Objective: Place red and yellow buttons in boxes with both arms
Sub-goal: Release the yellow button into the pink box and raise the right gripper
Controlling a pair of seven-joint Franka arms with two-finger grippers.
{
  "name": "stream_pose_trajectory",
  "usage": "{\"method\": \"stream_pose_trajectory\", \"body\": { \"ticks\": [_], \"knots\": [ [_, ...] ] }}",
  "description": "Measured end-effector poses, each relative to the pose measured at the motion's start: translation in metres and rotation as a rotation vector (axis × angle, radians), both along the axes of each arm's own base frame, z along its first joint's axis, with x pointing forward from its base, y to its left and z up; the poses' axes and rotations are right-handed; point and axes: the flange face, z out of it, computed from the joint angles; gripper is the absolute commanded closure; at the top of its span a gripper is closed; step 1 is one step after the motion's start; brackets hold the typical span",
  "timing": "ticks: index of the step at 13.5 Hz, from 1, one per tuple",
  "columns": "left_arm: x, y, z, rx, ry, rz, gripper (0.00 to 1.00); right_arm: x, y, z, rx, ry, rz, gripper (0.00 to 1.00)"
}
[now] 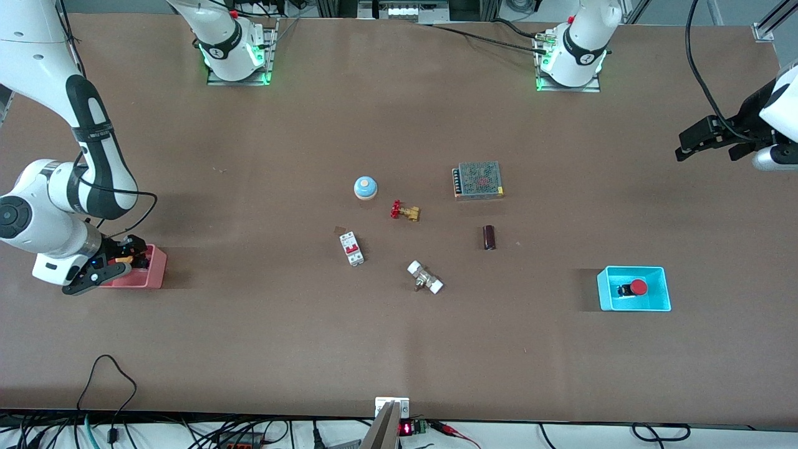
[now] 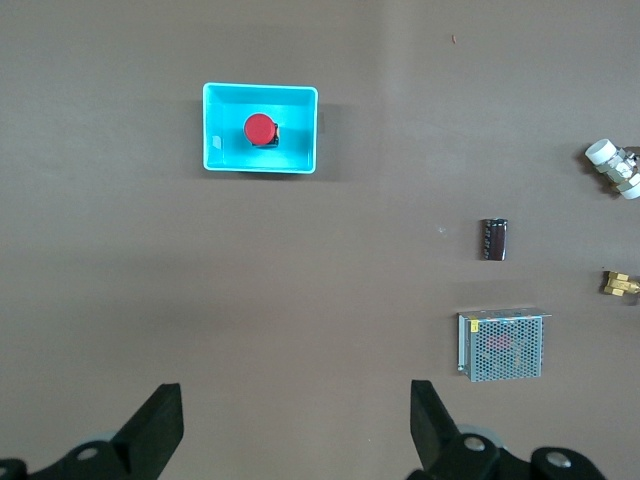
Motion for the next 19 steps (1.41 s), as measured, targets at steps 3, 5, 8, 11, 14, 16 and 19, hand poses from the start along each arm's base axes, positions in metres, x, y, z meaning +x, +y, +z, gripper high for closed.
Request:
{"method": "stream_pose_trajectory", "body": {
  "ticks": [3, 5, 8, 11, 14, 16, 19],
  "knots": [
    [-0.001, 0.0, 0.001, 0.0, 0.003, 0.0, 0.0, 0.001, 0.003, 0.01, 0.007, 0.025, -0.005, 0.1],
    [-0.001, 0.0, 0.001, 0.0, 0.003, 0.0, 0.0, 0.002, 0.006, 0.031, 0.025, 0.044, -0.021, 0.09],
    [-0.001, 0.0, 0.001, 0.0, 0.003, 0.0, 0.0, 0.005, 0.015, 0.076, 0.067, 0.057, -0.051, 0.0],
    [-0.001, 0.0, 0.0, 0.0, 0.004, 0.0, 0.0, 0.003, 0.041, 0.147, 0.078, 0.064, -0.094, 0.0],
    [-0.001, 0.0, -0.001, 0.0, 0.007, 0.0, 0.0, -0.014, 0.091, 0.228, 0.101, 0.063, -0.292, 0.0],
    [-0.001, 0.0, -0.002, 0.0, 0.008, 0.001, 0.0, -0.029, 0.124, 0.279, 0.099, 0.032, -0.393, 0.0],
    [-0.001, 0.001, -0.002, 0.0, 0.009, 0.001, 0.0, -0.056, 0.135, 0.34, 0.103, -0.002, -0.45, 0.0]
  ]
}}
